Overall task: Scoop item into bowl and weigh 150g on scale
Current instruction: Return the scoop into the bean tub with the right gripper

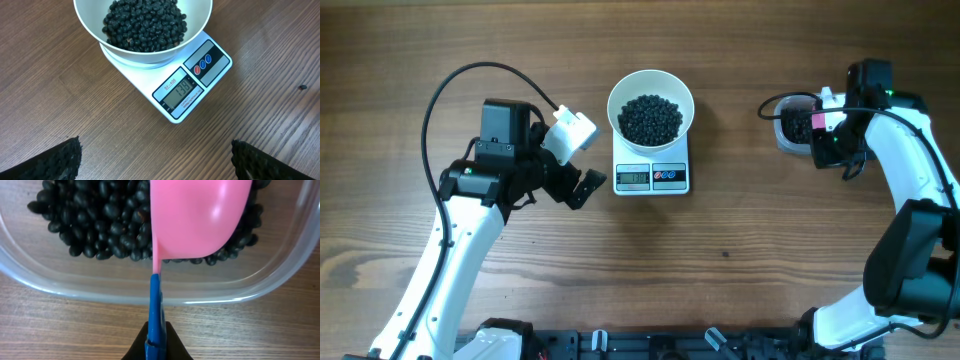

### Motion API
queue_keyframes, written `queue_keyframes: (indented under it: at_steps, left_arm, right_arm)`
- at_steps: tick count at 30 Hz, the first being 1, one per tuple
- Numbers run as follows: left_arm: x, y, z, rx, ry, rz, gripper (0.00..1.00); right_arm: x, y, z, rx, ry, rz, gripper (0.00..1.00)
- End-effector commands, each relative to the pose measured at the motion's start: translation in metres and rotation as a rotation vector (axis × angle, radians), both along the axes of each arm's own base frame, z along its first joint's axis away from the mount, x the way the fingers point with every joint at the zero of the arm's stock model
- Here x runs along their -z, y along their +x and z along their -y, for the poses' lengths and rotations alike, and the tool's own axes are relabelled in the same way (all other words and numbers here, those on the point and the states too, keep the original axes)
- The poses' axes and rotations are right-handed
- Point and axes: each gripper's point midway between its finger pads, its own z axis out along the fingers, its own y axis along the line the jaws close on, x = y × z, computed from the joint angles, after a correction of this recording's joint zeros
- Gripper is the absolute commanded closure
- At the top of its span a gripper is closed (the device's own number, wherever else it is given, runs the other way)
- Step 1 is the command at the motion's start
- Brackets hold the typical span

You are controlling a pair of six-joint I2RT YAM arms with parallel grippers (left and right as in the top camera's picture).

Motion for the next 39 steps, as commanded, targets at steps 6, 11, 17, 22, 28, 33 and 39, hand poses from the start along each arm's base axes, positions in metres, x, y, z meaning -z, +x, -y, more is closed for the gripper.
queue_keyframes:
  at_steps: [6,11,17,22,28,33,39]
  left_arm:
    - [0.001,0.0,-0.002,-0.014,-0.002,-0.005,0.0]
    - [0.001,0.0,-0.002,-0.014,-0.002,-0.005,0.0]
    - [0.001,0.0,-0.002,-0.014,-0.003,-0.005,0.0]
    - [0.001,0.0,-0.002,-0.014,-0.003,-0.005,0.0]
    - [0.001,0.0,-0.002,-0.014,-0.003,-0.005,0.0]
    - [0.001,0.0,-0.002,-0.014,-0.002,-0.005,0.0]
    - [0.001,0.0,-0.002,-0.014,-0.002,-0.005,0.0]
  right_arm:
    - [0.006,-0.007,-0.04,-0.035,0.216,-0.029,0.96]
    - [0.006,-0.009,-0.056,-0.069,0.238,-0.043,0.96]
    - [0.005,-0.012,-0.073,-0.111,0.262,-0.06,0.96]
    - [0.004,-0.012,-0.08,-0.111,0.3,-0.058,0.96]
    - [0.002,-0.019,-0.086,-0.098,0.36,-0.08,0.96]
    - [-0.003,-0.019,-0.083,-0.05,0.449,-0.067,0.96]
    - [-0.009,-0.015,-0.074,0.013,0.538,-0.03,0.96]
